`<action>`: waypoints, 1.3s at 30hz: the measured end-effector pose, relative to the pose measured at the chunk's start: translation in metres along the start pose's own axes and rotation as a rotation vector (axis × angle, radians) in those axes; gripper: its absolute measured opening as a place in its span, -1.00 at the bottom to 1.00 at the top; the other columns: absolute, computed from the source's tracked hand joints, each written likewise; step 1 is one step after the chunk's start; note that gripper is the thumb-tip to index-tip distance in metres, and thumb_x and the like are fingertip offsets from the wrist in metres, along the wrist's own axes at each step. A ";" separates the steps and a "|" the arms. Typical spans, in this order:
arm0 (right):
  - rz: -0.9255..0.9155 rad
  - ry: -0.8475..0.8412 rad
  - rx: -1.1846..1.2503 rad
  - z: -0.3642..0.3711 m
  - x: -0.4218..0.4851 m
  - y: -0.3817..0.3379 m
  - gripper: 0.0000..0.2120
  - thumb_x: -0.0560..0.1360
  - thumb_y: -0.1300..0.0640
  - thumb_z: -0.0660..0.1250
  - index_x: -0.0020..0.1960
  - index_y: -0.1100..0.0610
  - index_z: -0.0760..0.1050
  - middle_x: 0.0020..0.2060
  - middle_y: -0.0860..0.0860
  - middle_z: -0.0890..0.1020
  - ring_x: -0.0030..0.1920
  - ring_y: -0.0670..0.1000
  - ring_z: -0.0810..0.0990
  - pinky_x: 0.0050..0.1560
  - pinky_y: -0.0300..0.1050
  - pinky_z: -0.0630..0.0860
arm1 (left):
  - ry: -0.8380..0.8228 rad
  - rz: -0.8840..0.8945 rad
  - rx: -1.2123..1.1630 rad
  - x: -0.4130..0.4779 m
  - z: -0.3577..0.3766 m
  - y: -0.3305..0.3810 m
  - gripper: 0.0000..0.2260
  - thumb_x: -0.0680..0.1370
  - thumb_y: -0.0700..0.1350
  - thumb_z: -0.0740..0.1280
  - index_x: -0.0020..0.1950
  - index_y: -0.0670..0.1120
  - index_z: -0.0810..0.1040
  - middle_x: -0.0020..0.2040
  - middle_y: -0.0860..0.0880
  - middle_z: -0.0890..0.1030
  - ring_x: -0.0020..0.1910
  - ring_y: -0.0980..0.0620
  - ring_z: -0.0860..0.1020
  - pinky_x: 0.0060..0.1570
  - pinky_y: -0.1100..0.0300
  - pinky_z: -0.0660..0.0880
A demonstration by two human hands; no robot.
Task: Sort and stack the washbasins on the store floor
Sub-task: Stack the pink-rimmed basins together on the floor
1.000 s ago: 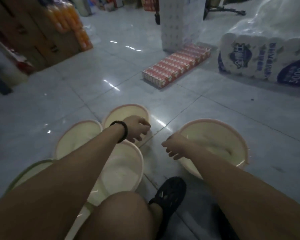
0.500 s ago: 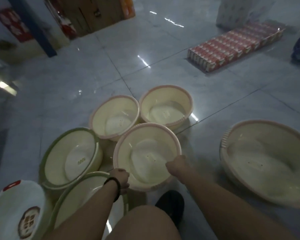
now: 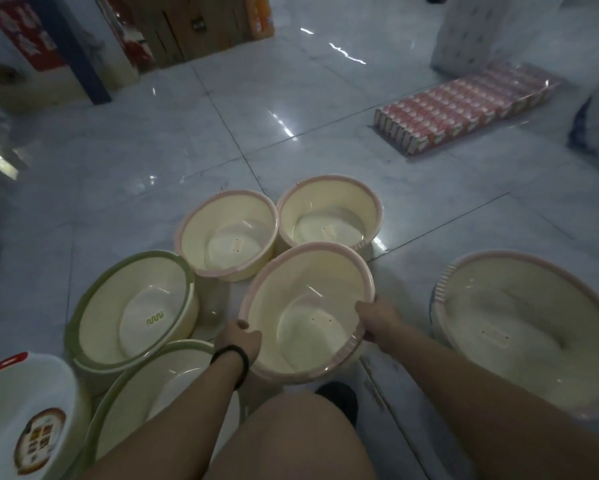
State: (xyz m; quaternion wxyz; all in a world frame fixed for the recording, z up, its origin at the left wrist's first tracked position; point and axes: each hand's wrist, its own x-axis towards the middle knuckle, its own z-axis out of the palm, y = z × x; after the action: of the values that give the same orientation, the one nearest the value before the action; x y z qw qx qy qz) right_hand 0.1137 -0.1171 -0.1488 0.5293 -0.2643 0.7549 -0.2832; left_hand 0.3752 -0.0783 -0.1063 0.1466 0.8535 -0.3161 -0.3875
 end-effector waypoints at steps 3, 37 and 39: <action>-0.052 -0.041 0.001 -0.050 -0.018 -0.015 -0.86 0.52 0.22 0.34 0.07 0.17 0.57 -0.02 0.23 0.67 -0.11 0.23 0.70 -0.19 0.07 0.69 | -0.025 -0.068 -0.172 -0.010 -0.006 0.006 -0.34 0.52 -0.09 0.46 0.56 -0.16 0.32 0.43 -0.22 0.49 0.31 -0.27 0.53 0.26 -0.16 0.54; 0.119 0.789 0.333 -0.422 -0.018 0.089 -0.69 0.51 0.32 0.40 0.24 0.23 0.64 0.09 0.23 0.64 0.15 0.22 0.63 0.07 -0.06 0.54 | -0.708 0.135 0.064 -0.176 0.254 0.219 -0.90 0.61 -0.34 0.36 0.06 -0.18 0.50 0.00 -0.26 0.59 -0.20 -0.21 0.63 -0.46 -0.07 0.64; 0.154 0.758 0.273 -0.417 -0.010 0.101 -0.61 0.51 0.27 0.42 0.34 0.24 0.62 0.18 0.24 0.67 0.21 0.28 0.65 0.12 0.00 0.61 | -0.613 0.158 0.167 -0.164 0.268 0.211 -0.86 0.58 -0.29 0.41 0.11 -0.18 0.54 0.01 -0.25 0.62 -0.14 -0.25 0.66 -0.40 -0.05 0.66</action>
State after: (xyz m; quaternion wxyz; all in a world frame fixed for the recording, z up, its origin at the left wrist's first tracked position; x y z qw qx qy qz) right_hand -0.2887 0.0220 -0.0973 0.2636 -0.0111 0.8695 -0.4175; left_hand 0.0012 -0.1328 -0.0848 0.0036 0.6792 -0.4414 -0.5864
